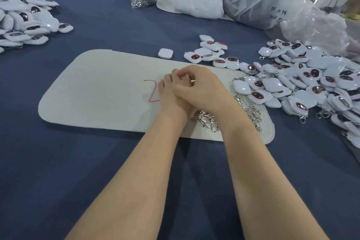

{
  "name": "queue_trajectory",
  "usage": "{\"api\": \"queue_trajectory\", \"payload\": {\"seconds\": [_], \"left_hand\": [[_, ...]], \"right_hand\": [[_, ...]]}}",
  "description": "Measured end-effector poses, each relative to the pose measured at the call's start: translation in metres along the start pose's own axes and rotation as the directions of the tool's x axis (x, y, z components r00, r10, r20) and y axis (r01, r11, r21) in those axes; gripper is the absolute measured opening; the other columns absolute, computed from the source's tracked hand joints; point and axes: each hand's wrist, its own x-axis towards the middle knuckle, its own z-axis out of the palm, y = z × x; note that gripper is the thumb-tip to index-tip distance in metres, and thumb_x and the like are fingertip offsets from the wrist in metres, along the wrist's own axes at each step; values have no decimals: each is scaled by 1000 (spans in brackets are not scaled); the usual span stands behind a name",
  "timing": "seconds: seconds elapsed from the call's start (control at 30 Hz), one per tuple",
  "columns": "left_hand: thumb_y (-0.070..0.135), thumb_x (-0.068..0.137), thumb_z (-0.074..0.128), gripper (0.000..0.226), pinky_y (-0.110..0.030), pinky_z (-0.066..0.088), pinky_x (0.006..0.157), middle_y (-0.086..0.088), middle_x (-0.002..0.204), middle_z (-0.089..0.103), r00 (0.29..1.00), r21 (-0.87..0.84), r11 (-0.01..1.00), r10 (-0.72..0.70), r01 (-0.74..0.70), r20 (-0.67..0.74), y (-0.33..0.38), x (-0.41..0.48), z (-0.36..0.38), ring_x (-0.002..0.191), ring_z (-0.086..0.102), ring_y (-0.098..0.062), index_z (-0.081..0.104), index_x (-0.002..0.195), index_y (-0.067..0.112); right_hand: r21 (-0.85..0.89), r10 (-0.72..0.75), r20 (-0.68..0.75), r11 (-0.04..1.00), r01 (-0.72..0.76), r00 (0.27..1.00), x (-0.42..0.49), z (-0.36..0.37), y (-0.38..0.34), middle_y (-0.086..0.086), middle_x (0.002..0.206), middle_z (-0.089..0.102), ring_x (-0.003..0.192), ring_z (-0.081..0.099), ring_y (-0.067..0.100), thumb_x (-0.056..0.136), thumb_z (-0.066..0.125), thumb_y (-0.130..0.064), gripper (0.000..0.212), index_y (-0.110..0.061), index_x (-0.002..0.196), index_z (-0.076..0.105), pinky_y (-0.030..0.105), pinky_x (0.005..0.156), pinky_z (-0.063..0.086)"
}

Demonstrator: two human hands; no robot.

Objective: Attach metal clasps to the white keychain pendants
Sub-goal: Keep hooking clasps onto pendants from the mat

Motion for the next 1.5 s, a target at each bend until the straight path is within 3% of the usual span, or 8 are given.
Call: {"api": "queue_trajectory", "payload": {"seconds": [0.17,0.4,0.5,0.8,0.97,1.13,1.33,1.5], "left_hand": [[30,88,38,42,-35,28,104,-7,127,42,999,-23,999,28,-28,17,3,-5,-4,119,39,-28,43,127,17],[19,97,40,23,-38,35,87,-11,123,52,996,-86,996,-17,9,-91,0,-2,-12,115,46,-34,47,117,10],[22,98,39,23,-40,37,82,-14,115,58,991,-227,973,-54,25,-119,-3,0,-18,107,51,-36,52,111,7],[19,92,43,16,-38,48,75,1,70,49,953,-821,559,-296,113,-71,-1,3,-34,78,55,-26,44,77,12],[15,92,41,13,-27,56,58,1,75,53,942,-933,301,-323,199,96,2,3,-34,60,67,-11,52,91,8],[15,91,47,15,-38,58,73,2,70,52,959,-916,355,-269,187,91,0,4,-31,57,64,-13,48,77,13],[18,90,48,15,-46,56,81,5,81,61,963,-891,408,-249,201,103,-1,3,-30,66,67,-13,50,81,29],[12,89,46,19,-46,56,84,-4,104,63,957,-907,363,-264,214,120,1,1,-34,92,69,-28,54,98,26]], "right_hand": [[-142,-40,-88,990,27,995,-1,-1,-8,14,106,66,101,59,26,89,52,-20,27,-2,103,65,33,82,49],[-36,93,-356,993,-113,930,7,-17,20,-1,99,65,97,60,17,87,45,-7,25,-18,100,64,23,82,43],[-163,185,-236,960,-226,954,10,-20,37,3,108,63,105,56,21,86,56,-19,22,-16,107,62,30,89,45],[-362,160,-186,906,-219,969,16,-3,40,2,117,61,113,52,26,89,59,-28,17,-24,106,61,38,93,43],[-125,98,-335,981,-147,937,18,-4,42,-3,103,66,100,57,18,91,55,-24,13,-21,98,65,31,88,44],[262,152,-420,964,-40,895,19,-7,38,-8,85,62,86,58,10,90,57,-19,4,-22,91,60,22,81,44],[361,194,-389,931,-45,900,21,-5,39,4,91,70,88,66,21,92,52,-18,13,-25,82,51,36,87,50],[367,155,-435,930,17,887,21,-7,40,-12,84,60,80,56,2,91,57,-16,8,-21,85,58,25,82,45]]}}
